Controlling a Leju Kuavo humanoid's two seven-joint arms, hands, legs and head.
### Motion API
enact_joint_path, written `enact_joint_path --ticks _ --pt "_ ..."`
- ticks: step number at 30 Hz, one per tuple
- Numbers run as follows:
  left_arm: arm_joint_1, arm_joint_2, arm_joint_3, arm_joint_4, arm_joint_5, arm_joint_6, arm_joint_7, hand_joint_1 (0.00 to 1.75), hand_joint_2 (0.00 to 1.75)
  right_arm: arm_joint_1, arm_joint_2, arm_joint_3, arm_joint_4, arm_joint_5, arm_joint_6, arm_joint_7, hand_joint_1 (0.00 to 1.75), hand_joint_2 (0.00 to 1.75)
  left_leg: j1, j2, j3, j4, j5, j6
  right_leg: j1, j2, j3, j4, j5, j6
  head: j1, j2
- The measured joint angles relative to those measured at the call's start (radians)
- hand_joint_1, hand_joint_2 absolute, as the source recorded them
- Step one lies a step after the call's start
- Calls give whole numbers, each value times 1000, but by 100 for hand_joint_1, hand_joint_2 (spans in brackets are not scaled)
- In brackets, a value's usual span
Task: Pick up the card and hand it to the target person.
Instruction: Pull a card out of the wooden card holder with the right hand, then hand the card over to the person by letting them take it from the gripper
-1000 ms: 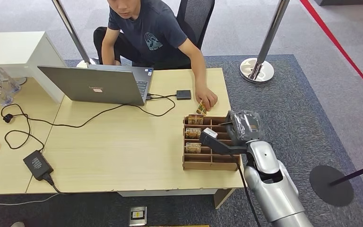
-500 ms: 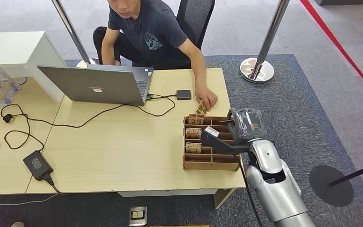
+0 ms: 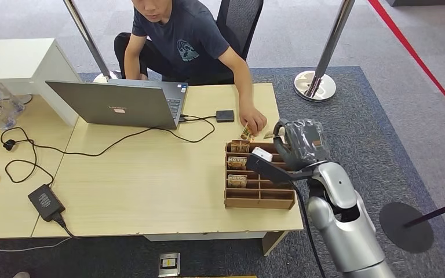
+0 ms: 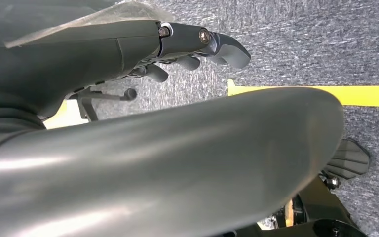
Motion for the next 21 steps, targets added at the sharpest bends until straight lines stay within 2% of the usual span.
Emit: enact_joint_path --ticks 10,21 --pt "-1 -8 11 0 -9 4 -5 0 0 -82 36 29 -29 -77 29 -16 175 175 0 0 0 0 0 0 0 0 0 0 0 0 0 0" --pt "-5 -9 8 0 -47 -1 4 0 0 -175 157 17 144 -138 49 -31 175 175 0 0 0 0 0 0 0 0 0 0 0 0 0 0"
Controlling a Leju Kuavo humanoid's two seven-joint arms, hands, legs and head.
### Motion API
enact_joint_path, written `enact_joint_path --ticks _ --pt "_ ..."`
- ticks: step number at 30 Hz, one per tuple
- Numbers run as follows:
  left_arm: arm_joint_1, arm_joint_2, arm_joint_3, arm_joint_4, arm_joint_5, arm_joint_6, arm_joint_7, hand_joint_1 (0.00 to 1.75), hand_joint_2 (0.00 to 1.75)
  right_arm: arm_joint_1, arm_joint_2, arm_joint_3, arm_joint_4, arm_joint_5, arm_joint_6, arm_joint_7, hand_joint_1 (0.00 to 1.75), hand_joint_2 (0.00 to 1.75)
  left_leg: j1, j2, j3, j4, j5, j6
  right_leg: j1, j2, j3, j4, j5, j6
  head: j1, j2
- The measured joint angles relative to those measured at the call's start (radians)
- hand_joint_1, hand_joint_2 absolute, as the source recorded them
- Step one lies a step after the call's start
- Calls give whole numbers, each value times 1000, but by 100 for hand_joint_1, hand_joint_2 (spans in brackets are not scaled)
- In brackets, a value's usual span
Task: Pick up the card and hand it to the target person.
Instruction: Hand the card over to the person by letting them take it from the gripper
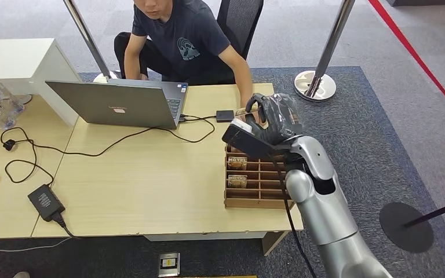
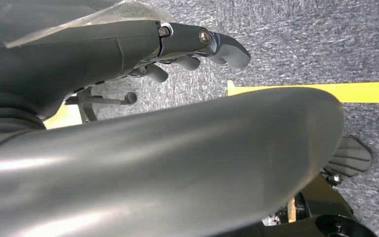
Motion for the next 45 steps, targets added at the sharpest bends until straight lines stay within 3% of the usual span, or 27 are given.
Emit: enact_joint_path --ticks 9,16,25,37,38,41,42,45 --pt "-7 0 -3 0 -9 -1 24 0 0 -103 101 -51 208 -59 10 -42 175 175 0 0 0 0 0 0 0 0 0 0 0 0 0 0" --pt "-8 0 -3 0 -9 1 29 0 0 -157 148 -80 355 -71 -20 -59 175 175 0 0 0 0 0 0 0 0 0 0 0 0 0 0" --pt "-8 0 -7 0 -19 2 28 0 0 -193 175 -108 488 -60 -61 -66 175 175 0 0 0 0 0 0 0 0 0 0 0 0 0 0" --pt "-9 0 -27 0 -33 2 26 0 0 -193 175 -136 529 -37 -74 -68 175 175 0 0 0 0 0 0 0 0 0 0 -1 -1 0 0" --pt "-9 0 -27 0 -33 2 26 0 0 -193 175 -138 530 -36 -75 -68 160 175 0 0 0 0 0 0 0 0 0 0 -1 -1 0 0" --pt "-9 0 -28 0 -34 2 25 0 0 -193 175 -142 530 -34 -78 -68 29 175 0 0 0 0 0 -1 0 0 -1 0 -1 -1 0 0" --pt "-9 0 -28 0 -34 2 25 0 0 -193 175 -144 530 -35 -80 -69 0 175 0 0 0 0 0 -1 0 0 -1 0 -1 -1 0 0" --pt "-9 0 -27 0 -32 2 25 0 0 -193 173 -152 530 -37 -88 -73 0 175 0 0 0 0 -1 -1 0 0 -1 0 -1 -1 0 0"
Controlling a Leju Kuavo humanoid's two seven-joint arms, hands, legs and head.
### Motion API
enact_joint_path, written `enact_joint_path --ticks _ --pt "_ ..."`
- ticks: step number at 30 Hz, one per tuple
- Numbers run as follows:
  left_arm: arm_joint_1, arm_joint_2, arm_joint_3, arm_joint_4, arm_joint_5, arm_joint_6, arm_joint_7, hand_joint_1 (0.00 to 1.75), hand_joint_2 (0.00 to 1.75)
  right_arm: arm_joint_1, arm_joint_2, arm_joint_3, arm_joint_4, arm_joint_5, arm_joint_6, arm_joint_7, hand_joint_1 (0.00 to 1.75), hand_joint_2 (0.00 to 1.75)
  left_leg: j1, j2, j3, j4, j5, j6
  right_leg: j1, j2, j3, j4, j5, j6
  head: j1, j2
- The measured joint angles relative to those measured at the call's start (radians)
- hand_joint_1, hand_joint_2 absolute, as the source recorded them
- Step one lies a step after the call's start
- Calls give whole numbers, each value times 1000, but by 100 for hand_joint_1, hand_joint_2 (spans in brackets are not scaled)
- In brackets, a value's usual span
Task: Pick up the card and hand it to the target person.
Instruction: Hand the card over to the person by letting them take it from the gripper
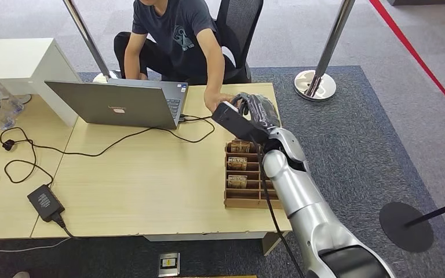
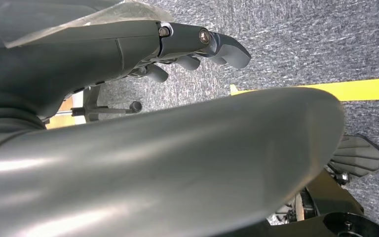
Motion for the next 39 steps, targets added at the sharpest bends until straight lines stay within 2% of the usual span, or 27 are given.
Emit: enact_joint_path --ticks 3,7,27,31,35,39 --pt "0 0 0 0 3 0 0 0 0 6 -3 -7 -15 2 -6 4 0 175 0 0 0 0 0 0 0 0 0 0 0 0 0 0" --pt "0 0 0 0 9 1 0 0 0 24 -10 -16 -65 10 -4 13 0 0 0 0 0 0 0 0 0 0 0 0 0 0 0 0" --pt "-1 -4 4 0 54 16 3 0 0 171 -23 -24 -360 -10 33 49 0 0 0 0 0 0 0 0 0 0 0 0 0 0 0 0" --pt "1 -8 10 0 69 25 5 0 0 300 -46 -63 -513 -43 -51 40 0 0 0 -1 0 0 -2 1 0 0 1 -1 -2 1 0 0" --pt "3 -14 16 0 83 35 11 0 0 503 -64 -148 -695 -131 -142 -23 0 0 0 -1 1 0 -6 1 0 0 1 -1 -5 1 0 0" --pt "3 -19 24 0 90 39 7 0 0 682 -65 -246 -818 -233 -175 -78 0 0 0 -1 2 0 -8 1 0 0 2 -1 -7 1 0 0"
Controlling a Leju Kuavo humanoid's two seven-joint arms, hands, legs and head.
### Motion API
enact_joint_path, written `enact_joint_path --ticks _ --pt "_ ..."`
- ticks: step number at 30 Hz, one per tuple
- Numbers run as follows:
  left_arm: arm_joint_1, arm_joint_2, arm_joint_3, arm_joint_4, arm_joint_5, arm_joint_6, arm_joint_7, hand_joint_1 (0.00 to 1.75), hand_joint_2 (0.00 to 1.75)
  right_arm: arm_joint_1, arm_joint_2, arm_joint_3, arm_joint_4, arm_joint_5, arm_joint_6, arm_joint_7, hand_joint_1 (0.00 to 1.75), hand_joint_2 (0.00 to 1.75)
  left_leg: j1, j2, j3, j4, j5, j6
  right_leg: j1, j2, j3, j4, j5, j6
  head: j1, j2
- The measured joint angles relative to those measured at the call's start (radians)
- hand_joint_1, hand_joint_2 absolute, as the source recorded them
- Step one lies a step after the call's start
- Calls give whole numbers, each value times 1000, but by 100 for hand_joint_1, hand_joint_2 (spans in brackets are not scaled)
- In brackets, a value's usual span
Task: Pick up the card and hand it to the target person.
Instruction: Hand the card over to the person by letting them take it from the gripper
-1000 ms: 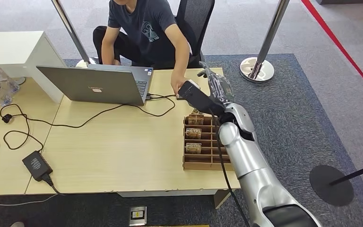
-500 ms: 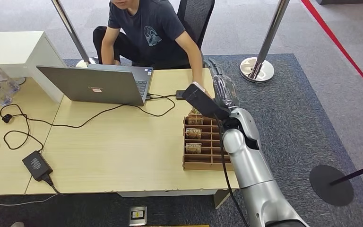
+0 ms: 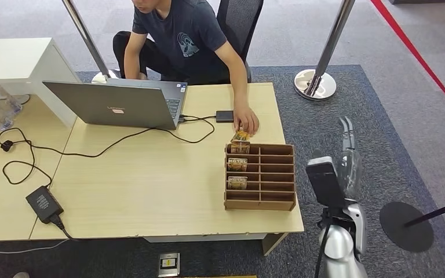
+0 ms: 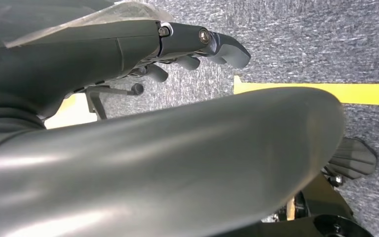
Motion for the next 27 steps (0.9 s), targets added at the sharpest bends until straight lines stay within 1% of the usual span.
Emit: enact_joint_path --ticks 3,6,8,11,14,17,20,23,27 --pt "1 -2 4 0 1 0 -3 0 0 110 10 -78 -52 -69 3 -13 0 0 0 0 1 0 -1 0 0 0 1 0 -2 0 0 0" --pt "1 -4 7 0 5 0 -1 0 0 190 28 -157 -60 -89 33 -16 0 0 0 0 1 -1 -2 0 0 0 1 0 -2 -1 0 0" --pt "1 -6 9 0 8 2 0 0 0 218 45 -220 -36 -81 60 -27 0 0 0 0 2 -1 -2 0 0 0 2 0 -2 -1 0 0" --pt "1 -8 11 0 12 6 0 0 0 222 67 -320 44 -55 90 -23 0 0 0 0 2 -1 -2 0 0 0 2 0 -2 -1 0 0" --pt "0 -10 11 0 15 10 -1 0 0 186 70 -415 199 -51 99 -16 0 0 0 0 4 -1 -2 0 0 0 4 0 -2 -1 0 0" --pt "-2 -12 11 0 18 13 -1 0 0 114 55 -516 440 -61 78 -43 0 0 0 1 6 -1 -2 0 0 0 6 0 -3 0 0 0" --pt "-2 -13 12 0 21 17 -1 0 0 45 30 -597 691 -53 53 -37 0 0 0 1 8 -1 -3 0 0 0 7 0 -3 0 0 0" --pt "-1 -15 12 0 20 18 -2 0 0 0 9 -646 889 -36 43 -4 0 0 0 0 8 -1 -3 0 0 0 8 0 -3 0 0 0" --pt "0 -16 12 0 14 18 -5 0 0 -31 -9 -679 1066 -23 55 58 0 0 0 0 8 -1 -3 0 0 0 8 0 -4 -1 0 0"
